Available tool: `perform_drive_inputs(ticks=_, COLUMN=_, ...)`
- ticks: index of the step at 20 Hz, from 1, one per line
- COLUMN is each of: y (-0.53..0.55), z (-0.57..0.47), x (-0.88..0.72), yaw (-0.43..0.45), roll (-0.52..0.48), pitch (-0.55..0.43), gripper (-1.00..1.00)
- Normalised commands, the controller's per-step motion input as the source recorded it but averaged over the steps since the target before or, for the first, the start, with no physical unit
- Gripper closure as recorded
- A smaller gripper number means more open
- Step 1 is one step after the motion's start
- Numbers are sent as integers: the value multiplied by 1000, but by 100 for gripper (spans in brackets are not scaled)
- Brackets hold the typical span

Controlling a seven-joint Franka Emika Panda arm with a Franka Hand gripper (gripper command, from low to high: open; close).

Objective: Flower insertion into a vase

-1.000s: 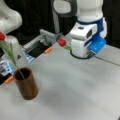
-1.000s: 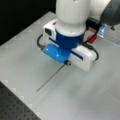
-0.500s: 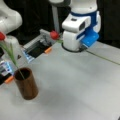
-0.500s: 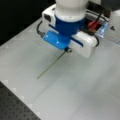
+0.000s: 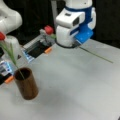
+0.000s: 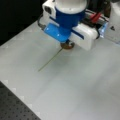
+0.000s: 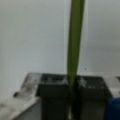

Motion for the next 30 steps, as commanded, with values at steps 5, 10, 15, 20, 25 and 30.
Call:
perform_drive_inputs(ticks=5, y=-227, z=39, x=-844, yaw=49, roll=233, pitch=-59, gripper=100)
perform_drive_inputs(ticks=10, y=-283, z=-54, x=-951, yaw=35, roll=223, pitch=-175, gripper=100)
perform_drive_inputs(ticks=15, y=-293, z=-166, x=-819, yaw=56, roll=205, pitch=-237, gripper=100)
perform_drive_inputs(ticks=20, y=-269, z=-134, x=-612, yaw=62, roll=174, pitch=-226, gripper=100)
perform_drive_inputs(ticks=25, y=-240, z=-117, x=-424, yaw=64, roll=111, pitch=-193, gripper=100)
perform_drive_inputs(ticks=30, y=-332, z=-85, x=-364, yaw=98, roll=21, pitch=-132, gripper=100)
